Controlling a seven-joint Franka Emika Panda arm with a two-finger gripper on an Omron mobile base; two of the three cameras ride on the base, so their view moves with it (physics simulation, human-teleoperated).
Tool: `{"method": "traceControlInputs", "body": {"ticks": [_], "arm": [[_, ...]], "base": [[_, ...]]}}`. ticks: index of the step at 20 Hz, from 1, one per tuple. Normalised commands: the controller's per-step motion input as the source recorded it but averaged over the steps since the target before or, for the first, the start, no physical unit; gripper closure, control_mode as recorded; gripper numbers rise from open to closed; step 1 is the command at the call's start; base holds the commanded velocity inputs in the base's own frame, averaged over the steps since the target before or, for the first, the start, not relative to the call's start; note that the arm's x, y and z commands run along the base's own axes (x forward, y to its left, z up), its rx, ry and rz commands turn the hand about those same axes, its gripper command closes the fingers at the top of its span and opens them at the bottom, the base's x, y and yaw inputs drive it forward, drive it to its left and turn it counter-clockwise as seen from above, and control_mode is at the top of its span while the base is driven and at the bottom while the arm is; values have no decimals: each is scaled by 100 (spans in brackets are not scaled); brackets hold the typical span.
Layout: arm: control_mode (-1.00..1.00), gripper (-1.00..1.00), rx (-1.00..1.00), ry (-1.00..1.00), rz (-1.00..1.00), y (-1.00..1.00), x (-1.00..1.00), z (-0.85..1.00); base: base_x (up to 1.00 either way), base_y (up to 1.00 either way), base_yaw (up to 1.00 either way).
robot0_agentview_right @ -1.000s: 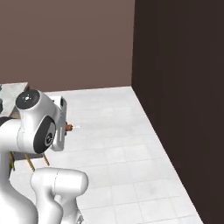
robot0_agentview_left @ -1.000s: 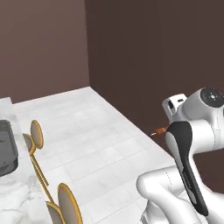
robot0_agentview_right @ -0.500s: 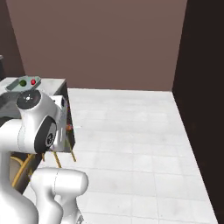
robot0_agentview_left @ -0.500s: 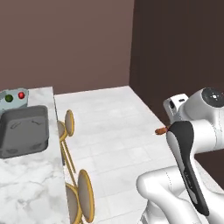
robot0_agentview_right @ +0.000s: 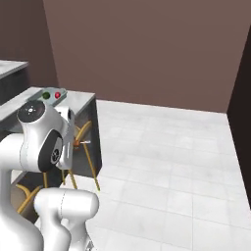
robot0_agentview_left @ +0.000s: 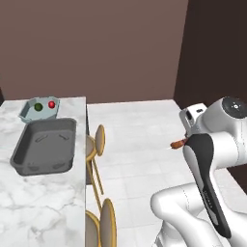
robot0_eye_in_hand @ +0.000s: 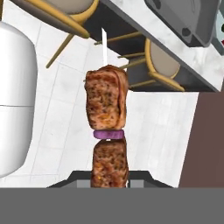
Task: Place the cold items (lime and tomato) from the fridge in one tupperware on the dining counter. Place the warm items (hot dog and kebab skewer) in the stove area in another tupperware.
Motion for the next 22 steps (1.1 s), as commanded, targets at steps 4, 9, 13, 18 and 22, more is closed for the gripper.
{"method": "traceControlInputs", "body": {"ticks": [4,9,13,18,22], "arm": [[100,100,0,0,0,0,0,0],[100,100,0,0,0,0,0,0],[100,100,0,0,0,0,0,0],[100,100,0,0,0,0,0,0],[100,100,0,0,0,0,0,0]], "base": [[50,0,21],[41,0,28],[45,0,32],[53,0,32],[59,0,31]]}}
